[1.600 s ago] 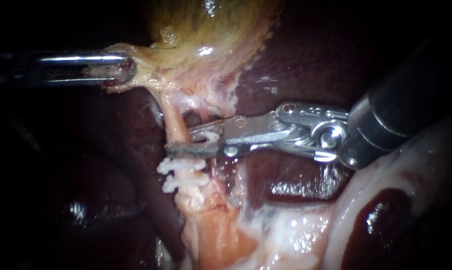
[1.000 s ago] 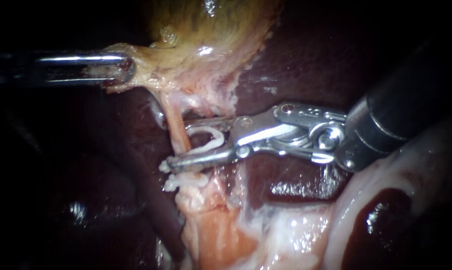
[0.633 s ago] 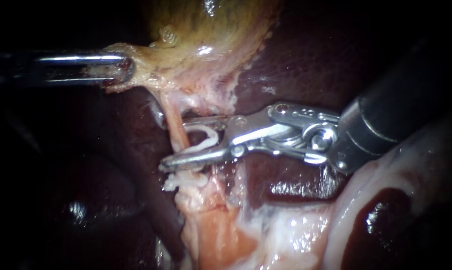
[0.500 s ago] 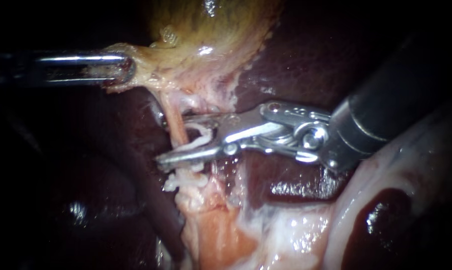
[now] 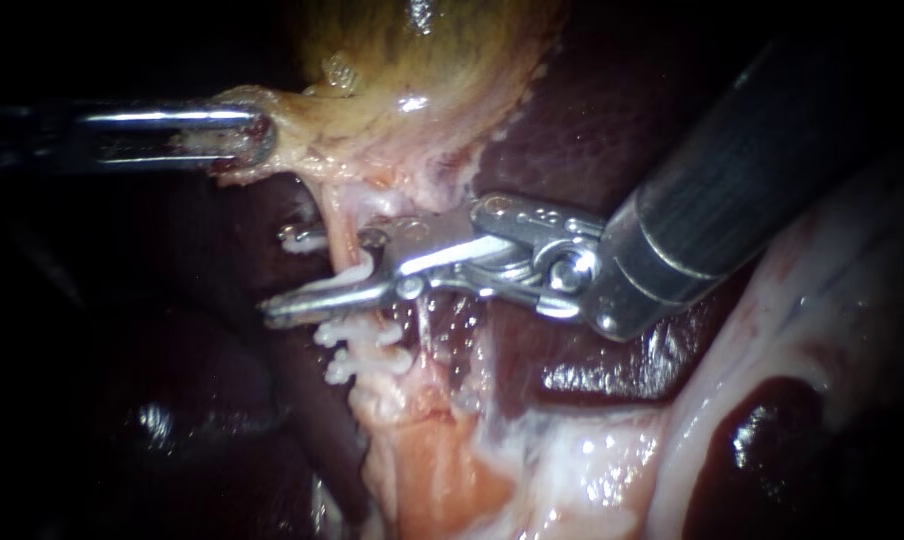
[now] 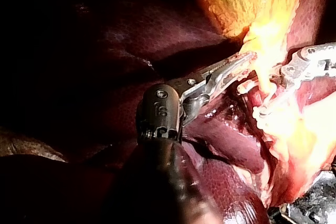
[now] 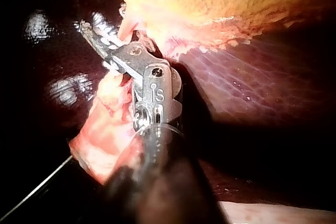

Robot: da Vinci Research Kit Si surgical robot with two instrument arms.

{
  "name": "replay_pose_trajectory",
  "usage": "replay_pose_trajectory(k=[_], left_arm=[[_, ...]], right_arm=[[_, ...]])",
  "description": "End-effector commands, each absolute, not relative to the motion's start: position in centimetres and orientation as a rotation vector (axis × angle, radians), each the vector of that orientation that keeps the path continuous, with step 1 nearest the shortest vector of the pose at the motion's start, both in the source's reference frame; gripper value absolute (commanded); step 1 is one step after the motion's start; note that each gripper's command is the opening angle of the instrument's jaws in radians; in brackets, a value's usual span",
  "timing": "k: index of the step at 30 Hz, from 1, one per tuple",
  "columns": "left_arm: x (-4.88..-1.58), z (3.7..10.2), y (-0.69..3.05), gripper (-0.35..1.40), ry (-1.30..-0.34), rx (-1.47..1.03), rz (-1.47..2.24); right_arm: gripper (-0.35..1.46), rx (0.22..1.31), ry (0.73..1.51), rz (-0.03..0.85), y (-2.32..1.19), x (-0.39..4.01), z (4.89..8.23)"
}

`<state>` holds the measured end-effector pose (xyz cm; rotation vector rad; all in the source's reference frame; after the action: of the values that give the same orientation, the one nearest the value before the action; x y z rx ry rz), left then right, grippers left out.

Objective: Clipping third clip left tube

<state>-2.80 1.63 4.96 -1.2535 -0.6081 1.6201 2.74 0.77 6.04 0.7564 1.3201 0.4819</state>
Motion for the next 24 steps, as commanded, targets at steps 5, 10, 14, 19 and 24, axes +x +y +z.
replay_pose_trajectory(k=[5,10,14,19,24], left_arm=[[-2.78,4.96,1.62,-0.35,-0.61,-1.254,1.621],[-2.77,4.96,1.63,-0.35,-0.61,-1.254,1.621],[-2.77,4.96,1.63,-0.35,-0.61,-1.254,1.621],[-2.77,4.97,1.63,-0.35,-0.611,-1.254,1.621],[-2.77,4.97,1.63,-0.35,-0.611,-1.254,1.621]], right_arm=[[0.5,0.775,1.361,0.489,0.81,2.7,5.78],[0.49,0.806,1.402,0.49,0.86,2.64,5.39],[0.49,0.827,1.438,0.497,0.91,2.6,5.08],[0.48,0.845,1.456,0.502,0.98,2.56,4.82],[0.47,0.844,1.462,0.497,0.99,2.57,4.78]])
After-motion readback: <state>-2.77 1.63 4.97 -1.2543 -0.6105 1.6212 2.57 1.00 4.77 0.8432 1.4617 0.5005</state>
